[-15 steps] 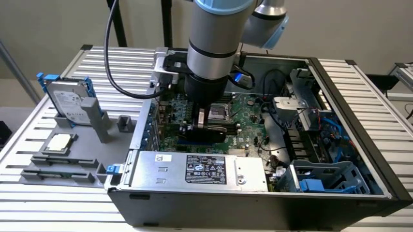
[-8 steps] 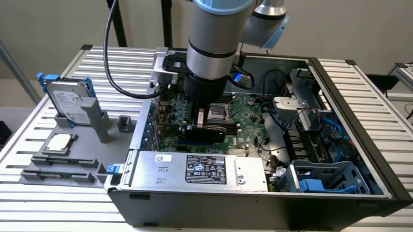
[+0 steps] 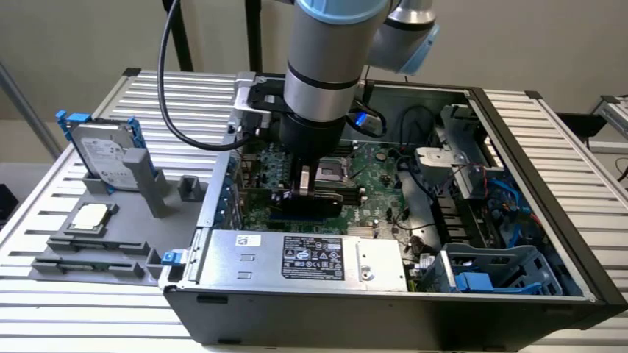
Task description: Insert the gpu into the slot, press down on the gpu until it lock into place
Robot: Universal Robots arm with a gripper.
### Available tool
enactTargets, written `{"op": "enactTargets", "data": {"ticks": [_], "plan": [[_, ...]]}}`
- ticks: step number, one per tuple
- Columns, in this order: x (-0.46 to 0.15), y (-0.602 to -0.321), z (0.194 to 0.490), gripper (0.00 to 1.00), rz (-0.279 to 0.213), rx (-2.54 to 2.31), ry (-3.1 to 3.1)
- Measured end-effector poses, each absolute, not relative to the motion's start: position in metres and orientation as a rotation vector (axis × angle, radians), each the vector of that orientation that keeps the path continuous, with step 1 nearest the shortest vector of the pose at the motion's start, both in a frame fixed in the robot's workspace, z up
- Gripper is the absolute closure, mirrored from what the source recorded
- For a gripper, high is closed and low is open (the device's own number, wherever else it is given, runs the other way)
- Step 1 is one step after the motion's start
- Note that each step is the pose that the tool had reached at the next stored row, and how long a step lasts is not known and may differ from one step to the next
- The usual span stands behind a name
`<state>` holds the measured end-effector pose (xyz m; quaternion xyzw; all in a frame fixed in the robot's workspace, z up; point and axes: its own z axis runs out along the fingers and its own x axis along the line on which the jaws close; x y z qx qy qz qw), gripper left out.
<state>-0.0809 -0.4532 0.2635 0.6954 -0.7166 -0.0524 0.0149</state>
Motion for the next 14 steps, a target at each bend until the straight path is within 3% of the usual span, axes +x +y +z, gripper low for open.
{"op": "enactTargets", "data": {"ticks": [14], "plan": [[-0.0755,-0.4532,0.2662,0.74,-0.187,2.151,-2.218]]}}
